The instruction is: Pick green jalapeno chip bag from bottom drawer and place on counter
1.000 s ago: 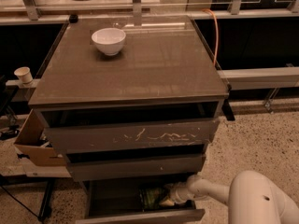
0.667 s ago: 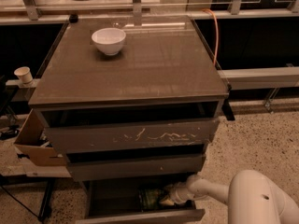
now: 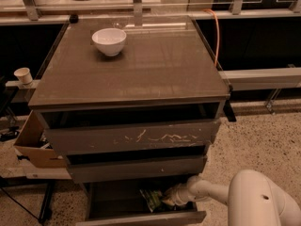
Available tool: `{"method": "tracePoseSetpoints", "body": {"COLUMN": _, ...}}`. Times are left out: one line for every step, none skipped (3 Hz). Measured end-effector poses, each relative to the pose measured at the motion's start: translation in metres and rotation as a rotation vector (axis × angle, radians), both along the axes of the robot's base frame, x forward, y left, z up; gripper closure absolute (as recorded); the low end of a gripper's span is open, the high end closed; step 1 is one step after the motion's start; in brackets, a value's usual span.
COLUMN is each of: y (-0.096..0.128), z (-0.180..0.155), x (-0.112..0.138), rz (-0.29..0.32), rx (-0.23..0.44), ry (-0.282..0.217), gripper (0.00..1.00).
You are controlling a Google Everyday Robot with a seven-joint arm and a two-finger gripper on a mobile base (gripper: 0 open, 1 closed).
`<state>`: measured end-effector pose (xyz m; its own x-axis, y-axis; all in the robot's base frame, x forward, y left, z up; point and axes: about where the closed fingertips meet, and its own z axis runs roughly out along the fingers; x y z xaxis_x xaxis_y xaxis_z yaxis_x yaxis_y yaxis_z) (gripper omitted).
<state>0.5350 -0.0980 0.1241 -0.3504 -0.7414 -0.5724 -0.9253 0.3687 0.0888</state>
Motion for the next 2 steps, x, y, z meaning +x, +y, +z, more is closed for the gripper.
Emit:
{"method": "tracePoseSetpoints", "body": {"y": 0.0, "z": 0.0, "x": 0.0, "rz": 0.0, "rx": 0.0, "ry": 0.0, "gripper": 1.0}}
{"method": "tracePoseSetpoints", "body": {"y": 0.0, "z": 0.0036, "x": 0.0, "rz": 0.0, "rx": 0.0, "ry": 0.0, "gripper": 1.0}}
